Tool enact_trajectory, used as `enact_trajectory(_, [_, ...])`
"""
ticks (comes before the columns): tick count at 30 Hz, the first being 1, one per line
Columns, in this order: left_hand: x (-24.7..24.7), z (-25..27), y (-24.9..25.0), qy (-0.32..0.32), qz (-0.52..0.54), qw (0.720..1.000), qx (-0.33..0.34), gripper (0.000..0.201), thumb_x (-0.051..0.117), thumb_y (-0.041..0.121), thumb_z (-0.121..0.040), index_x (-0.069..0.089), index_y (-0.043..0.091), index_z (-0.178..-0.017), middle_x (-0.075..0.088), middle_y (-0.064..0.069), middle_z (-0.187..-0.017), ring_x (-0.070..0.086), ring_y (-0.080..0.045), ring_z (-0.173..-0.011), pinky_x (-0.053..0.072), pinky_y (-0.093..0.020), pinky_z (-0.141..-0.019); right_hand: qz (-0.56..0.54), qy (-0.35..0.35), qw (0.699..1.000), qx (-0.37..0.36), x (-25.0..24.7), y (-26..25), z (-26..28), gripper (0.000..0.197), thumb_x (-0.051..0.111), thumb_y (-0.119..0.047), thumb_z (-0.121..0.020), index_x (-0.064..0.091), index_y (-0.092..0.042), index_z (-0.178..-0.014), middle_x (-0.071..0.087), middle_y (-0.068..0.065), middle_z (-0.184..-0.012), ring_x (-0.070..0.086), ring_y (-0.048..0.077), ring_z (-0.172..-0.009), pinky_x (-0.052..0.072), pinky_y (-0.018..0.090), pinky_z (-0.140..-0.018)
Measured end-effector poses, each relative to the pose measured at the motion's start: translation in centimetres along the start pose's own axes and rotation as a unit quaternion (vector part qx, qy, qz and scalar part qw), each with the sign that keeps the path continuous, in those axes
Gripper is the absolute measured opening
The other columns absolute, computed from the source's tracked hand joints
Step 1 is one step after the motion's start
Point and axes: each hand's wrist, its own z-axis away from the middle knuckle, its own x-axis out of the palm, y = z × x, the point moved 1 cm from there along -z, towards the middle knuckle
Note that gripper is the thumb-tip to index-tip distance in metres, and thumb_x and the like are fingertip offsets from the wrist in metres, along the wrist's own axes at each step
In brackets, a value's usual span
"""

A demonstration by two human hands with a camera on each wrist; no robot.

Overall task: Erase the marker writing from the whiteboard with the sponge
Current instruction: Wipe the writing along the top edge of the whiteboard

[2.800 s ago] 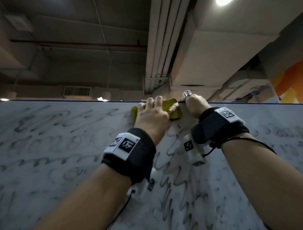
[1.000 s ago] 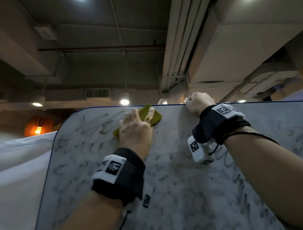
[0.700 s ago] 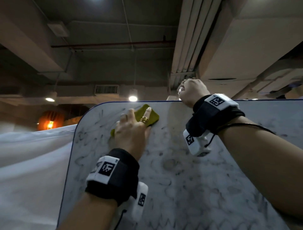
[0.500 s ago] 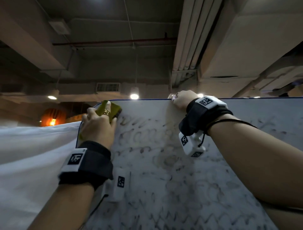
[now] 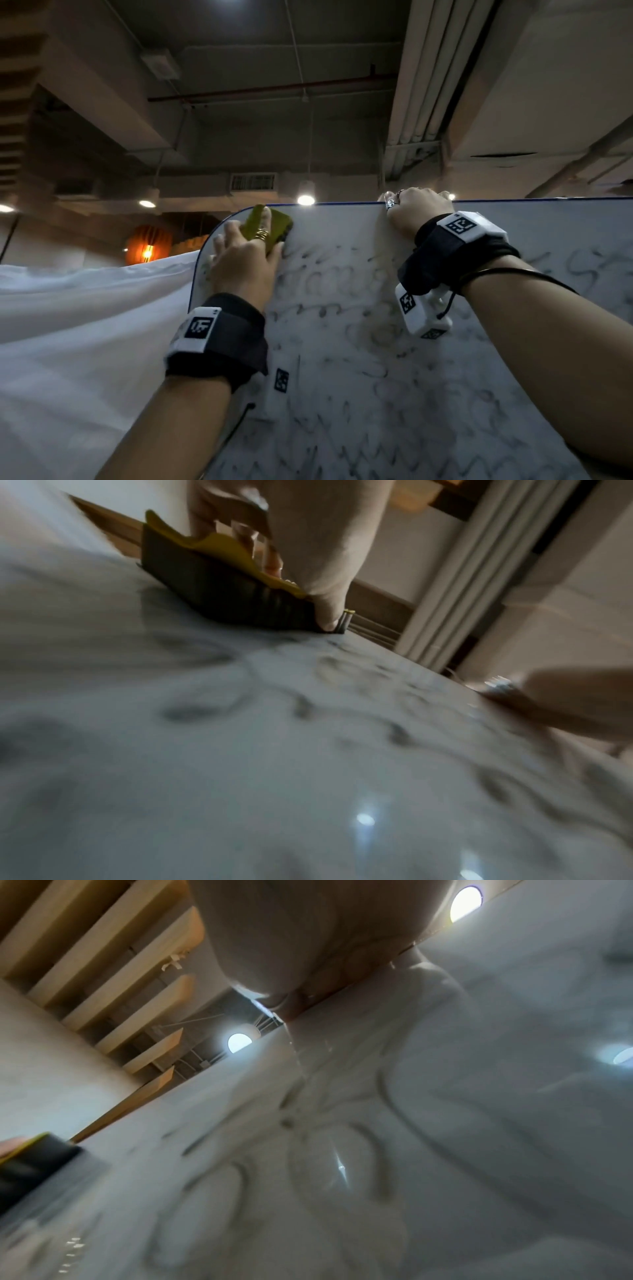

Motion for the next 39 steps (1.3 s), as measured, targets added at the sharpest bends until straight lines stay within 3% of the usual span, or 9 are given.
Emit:
enact_trajectory(3, [-0.2,-0.2,-2.5,-0.005,0.01,0.997,-0.076,0.052,0.042,0.045,-0.097,0.037,0.027,-0.145,0.034,-0.014,-0.132,0.038,-0.035,-0.12,0.038,-0.052,-0.096,0.006,0.001,1.0,-0.003,0.0,-0.2,0.0,0.049,0.019,-0.033,-0.1,0.059,-0.009,-0.116,0.058,0.013,-0.124,0.049,0.029,-0.117,0.022,0.042,-0.104])
enact_trajectory(5, [-0.1,0.0,-1.1,0.005,0.017,0.992,-0.121,0.05,0.042,0.044,-0.097,0.05,0.012,-0.135,0.035,-0.015,-0.131,0.039,-0.036,-0.119,0.038,-0.052,-0.098,0.006,0.002,1.0,0.003,0.1,-0.1,-0.1,0.049,0.019,-0.033,-0.1,0.059,-0.008,-0.116,0.058,0.014,-0.123,0.049,0.029,-0.117,0.022,0.041,-0.103])
enact_trajectory(11, [1.8,1.6,8.6,-0.083,-0.006,0.996,0.041,0.056,0.035,0.04,-0.101,0.01,0.033,-0.151,0.022,-0.012,-0.139,0.026,-0.032,-0.127,0.029,-0.049,-0.102,0.0,0.009,1.0,0.015,0.6,-0.1,-0.3,0.048,0.021,-0.032,-0.1,0.059,-0.005,-0.111,0.06,0.017,-0.118,0.05,0.031,-0.114,0.021,0.041,-0.105])
enact_trajectory(16, [0.1,0.5,3.4,-0.061,-0.065,0.992,0.089,0.055,0.036,0.045,-0.099,0.018,0.033,-0.15,0.025,-0.011,-0.139,0.031,-0.03,-0.126,0.031,-0.048,-0.102,-0.007,0.027,1.0,0.012,0.4,0.2,-0.4,0.046,0.022,-0.03,-0.1,0.061,-0.006,-0.106,0.061,0.017,-0.115,0.05,0.031,-0.112,0.022,0.04,-0.104])
enact_trajectory(19, [-0.9,-0.5,-2.8,-0.032,-0.053,0.998,0.003,0.049,0.04,0.044,-0.098,0.04,0.024,-0.142,0.031,-0.013,-0.135,0.036,-0.031,-0.122,0.036,-0.047,-0.097,-0.001,0.032,0.999,0.01,0.6,0.3,-0.5,0.046,0.023,-0.03,-0.1,0.061,-0.006,-0.107,0.061,0.017,-0.117,0.05,0.031,-0.113,0.022,0.04,-0.104])
enact_trajectory(22, [-1.1,0.0,-6.0,-0.025,-0.041,0.998,-0.049,0.054,0.043,0.044,-0.097,0.034,0.023,-0.146,0.036,-0.015,-0.129,0.039,-0.032,-0.118,0.041,-0.045,-0.093,0.006,0.03,0.999,0.018,0.9,0.3,-0.5,0.047,0.022,-0.031,-0.099,0.061,-0.005,-0.108,0.06,0.018,-0.116,0.05,0.031,-0.112,0.022,0.04,-0.103])
enact_trajectory(33, [-0.8,1.9,-5.9,-0.005,-0.049,0.997,-0.056,0.059,0.047,0.045,-0.095,0.032,0.023,-0.147,0.039,-0.017,-0.128,0.044,-0.032,-0.116,0.046,-0.043,-0.089,0.004,0.024,1.0,0.019,0.4,-0.4,-0.1,0.049,0.023,-0.034,-0.099,0.061,-0.006,-0.112,0.06,0.018,-0.12,0.051,0.031,-0.115,0.023,0.039,-0.104])
enact_trajectory(36, [-0.2,2.4,-3.3,0.015,-0.02,0.998,-0.063,0.059,0.047,0.044,-0.094,0.034,0.019,-0.146,0.04,-0.018,-0.127,0.044,-0.033,-0.114,0.045,-0.041,-0.09,0.006,0.016,1.0,0.013,0.3,-0.3,0.0,0.059,0.025,-0.052,-0.096,0.062,-0.009,-0.113,0.061,0.015,-0.118,0.051,0.03,-0.115,0.025,0.04,-0.103])
enact_trajectory(39, [0.6,3.7,-0.1,-0.022,-0.055,0.998,0.02,0.059,0.044,0.049,-0.094,0.037,0.019,-0.144,0.037,-0.014,-0.132,0.043,-0.028,-0.115,0.045,-0.038,-0.089,0.002,0.007,1.0,0.004,0.3,-0.1,0.2,0.072,0.029,-0.07,-0.088,0.061,-0.01,-0.115,0.062,0.011,-0.118,0.052,0.028,-0.115,0.028,0.04,-0.101])
